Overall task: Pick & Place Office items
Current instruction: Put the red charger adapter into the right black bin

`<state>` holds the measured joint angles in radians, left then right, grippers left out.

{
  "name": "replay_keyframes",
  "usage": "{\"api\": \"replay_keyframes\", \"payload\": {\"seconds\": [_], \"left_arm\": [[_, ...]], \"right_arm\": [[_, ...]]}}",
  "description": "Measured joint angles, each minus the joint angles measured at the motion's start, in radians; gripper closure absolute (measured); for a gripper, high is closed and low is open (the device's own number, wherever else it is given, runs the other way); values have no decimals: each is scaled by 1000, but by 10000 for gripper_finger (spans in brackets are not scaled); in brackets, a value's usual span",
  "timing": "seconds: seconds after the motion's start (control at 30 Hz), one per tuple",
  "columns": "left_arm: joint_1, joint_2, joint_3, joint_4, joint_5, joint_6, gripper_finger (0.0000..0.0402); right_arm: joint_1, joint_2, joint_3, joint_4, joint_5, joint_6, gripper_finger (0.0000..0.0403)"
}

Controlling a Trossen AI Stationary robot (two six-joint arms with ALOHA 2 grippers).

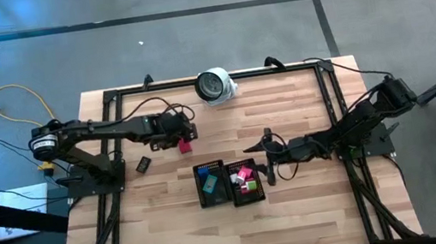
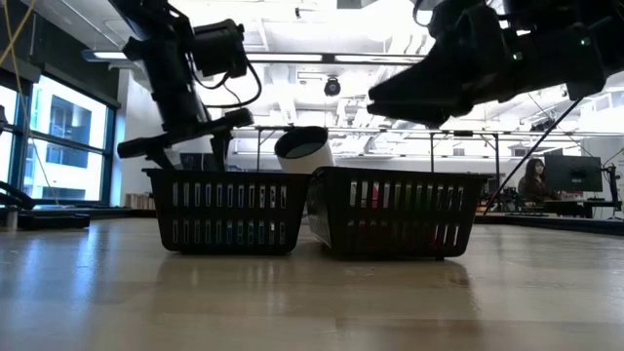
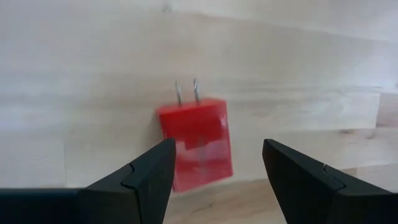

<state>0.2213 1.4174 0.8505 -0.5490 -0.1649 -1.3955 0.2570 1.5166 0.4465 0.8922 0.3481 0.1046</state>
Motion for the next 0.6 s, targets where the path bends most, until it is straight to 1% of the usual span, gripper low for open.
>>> {"api": "replay_keyframes", "payload": {"seconds": [0.1,0.2,0.37,0.5,0.6], "left_arm": [[-26,0,0,-9,-4,-63,167],[-54,0,0,-11,-33,-117,167],[-80,1,0,-27,-35,-203,167],[-83,7,1,-34,-37,-228,167],[-83,41,26,-38,-37,-235,167]], "right_arm": [[12,0,0,-34,-13,4,180],[37,0,0,-53,-11,10,180],[91,0,0,-71,-7,45,180],[131,0,0,-103,-8,50,180],[159,0,0,-126,-8,45,180]]}}
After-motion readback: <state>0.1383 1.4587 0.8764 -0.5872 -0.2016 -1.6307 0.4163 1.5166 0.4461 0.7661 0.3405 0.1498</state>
